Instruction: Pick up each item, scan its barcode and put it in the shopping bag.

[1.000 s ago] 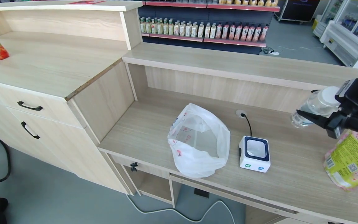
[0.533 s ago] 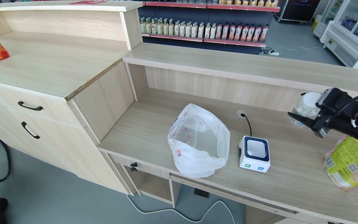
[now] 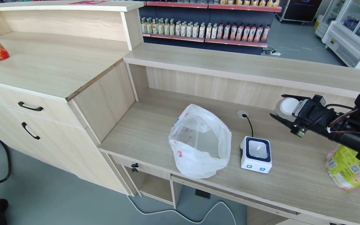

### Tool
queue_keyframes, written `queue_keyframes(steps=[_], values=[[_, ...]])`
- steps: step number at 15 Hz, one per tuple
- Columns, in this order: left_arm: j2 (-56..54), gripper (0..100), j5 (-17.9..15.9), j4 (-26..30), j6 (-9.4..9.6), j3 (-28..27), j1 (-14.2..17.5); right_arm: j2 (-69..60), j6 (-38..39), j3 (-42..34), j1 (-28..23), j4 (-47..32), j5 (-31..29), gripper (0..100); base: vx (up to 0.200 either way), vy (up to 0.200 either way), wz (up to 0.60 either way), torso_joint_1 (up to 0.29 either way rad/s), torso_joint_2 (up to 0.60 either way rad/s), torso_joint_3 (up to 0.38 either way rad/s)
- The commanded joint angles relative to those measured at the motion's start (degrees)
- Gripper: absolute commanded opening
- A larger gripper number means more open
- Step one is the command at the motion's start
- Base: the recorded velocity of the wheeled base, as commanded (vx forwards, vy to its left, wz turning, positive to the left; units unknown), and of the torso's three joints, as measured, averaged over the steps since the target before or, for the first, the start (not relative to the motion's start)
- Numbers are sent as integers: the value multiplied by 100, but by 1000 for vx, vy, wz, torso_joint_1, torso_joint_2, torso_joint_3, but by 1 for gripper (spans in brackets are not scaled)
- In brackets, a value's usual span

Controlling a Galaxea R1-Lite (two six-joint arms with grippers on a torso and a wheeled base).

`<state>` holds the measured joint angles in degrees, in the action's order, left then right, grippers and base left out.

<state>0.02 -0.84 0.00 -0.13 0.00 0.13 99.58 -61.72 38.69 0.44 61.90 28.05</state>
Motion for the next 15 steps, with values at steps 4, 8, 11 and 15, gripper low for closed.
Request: queue_keyframes(steps=[4, 8, 11, 15], values=[[-2, 100, 5, 0, -4, 0, 4, 483, -859, -64, 123, 103, 640, 0, 0, 0, 0, 0, 0, 0], [-2, 100, 5, 0, -4, 0, 4, 676, -1360, -55, 141, 94, 878, 0, 0, 0, 0, 0, 0, 0], [-2, 100, 5, 0, -4, 0, 4, 755, -1518, -81, 132, 67, 913, 0, 0, 0, 0, 0, 0, 0], [-2, 100, 5, 0, -4, 0, 4, 931, -1905, -152, 123, 85, 1229, 0, 0, 0, 0, 0, 0, 0]])
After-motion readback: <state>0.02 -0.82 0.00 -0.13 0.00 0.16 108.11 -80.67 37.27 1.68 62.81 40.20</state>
